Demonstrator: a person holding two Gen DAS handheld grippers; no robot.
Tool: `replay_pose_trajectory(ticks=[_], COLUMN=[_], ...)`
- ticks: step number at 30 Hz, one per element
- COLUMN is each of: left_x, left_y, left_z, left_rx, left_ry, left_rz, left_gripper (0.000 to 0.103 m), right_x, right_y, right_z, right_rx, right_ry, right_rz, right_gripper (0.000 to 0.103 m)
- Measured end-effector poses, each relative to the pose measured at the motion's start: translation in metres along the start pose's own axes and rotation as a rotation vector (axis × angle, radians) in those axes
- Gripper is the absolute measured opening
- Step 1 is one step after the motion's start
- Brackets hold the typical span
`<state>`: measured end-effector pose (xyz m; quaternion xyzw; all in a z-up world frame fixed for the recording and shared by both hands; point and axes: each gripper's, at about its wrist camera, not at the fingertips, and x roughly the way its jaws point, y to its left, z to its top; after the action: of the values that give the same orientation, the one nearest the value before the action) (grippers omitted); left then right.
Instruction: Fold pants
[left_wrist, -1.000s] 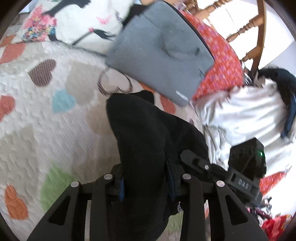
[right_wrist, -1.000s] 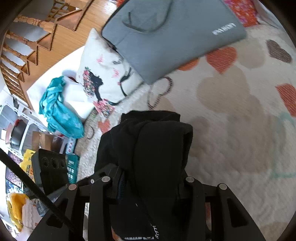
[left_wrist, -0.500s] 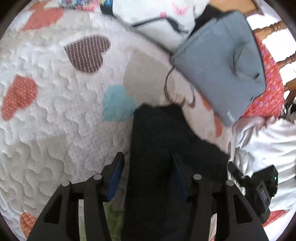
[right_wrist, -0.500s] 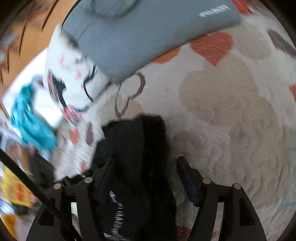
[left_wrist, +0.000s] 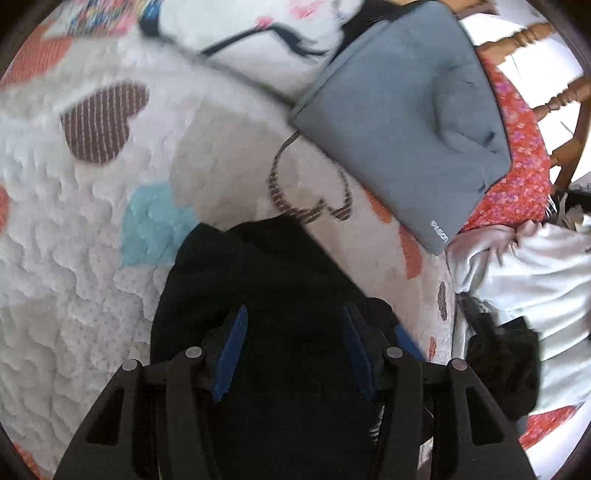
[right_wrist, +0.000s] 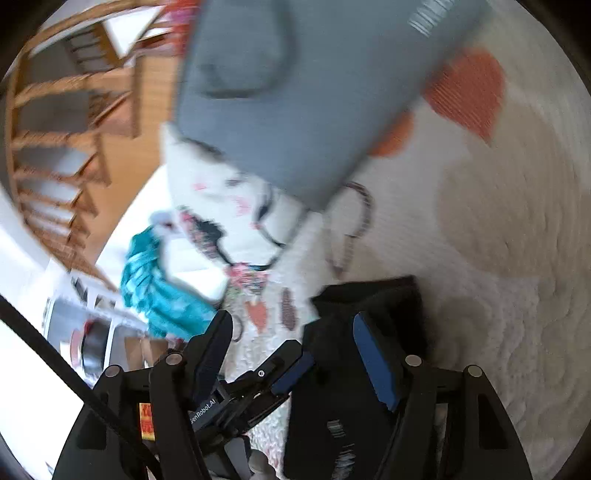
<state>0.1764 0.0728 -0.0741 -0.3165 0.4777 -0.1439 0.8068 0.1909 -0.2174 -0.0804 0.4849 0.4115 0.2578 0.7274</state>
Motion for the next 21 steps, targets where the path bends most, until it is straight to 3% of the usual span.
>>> replay_pose_trajectory(ticks=[2, 6, 11, 16, 21], left_x=[-0.004, -0.031, -0.068, -0.06, -0.049], left_y=[0.001, -0.006, -0.017, -0.004, -0.009], left_z=[0.001, -0.004, -0.029, -0.059, -0.071], left_rx=[-0.01, 0.008, 0.084, 0.117, 0.244], left_ry=[0.004, -0.021, -0.049, 0.028, 0.032], left_rz=[-0.015, -0.019, 0.015, 0.078, 0.154], left_gripper=[0.051, 0.051, 0.051, 0.052, 0.052], right_x=[0.004, -0.006, -0.029, -0.049, -0.041], right_y=[-0.009, 0.023, 0.051, 0.023, -0.024], right_z=[0.0, 0.0, -0.024, -0.05, -0.052], right_rx=[0.02, -0.074, -0.13, -0.009, 0.184], right_ry=[-0.01, -0.015, 0.067, 0.119, 0.14], right_rz=[-0.016, -0.067, -0.036, -0.027, -0.003], right_gripper=[0.072, 0.075, 0.076, 0.081, 0.08])
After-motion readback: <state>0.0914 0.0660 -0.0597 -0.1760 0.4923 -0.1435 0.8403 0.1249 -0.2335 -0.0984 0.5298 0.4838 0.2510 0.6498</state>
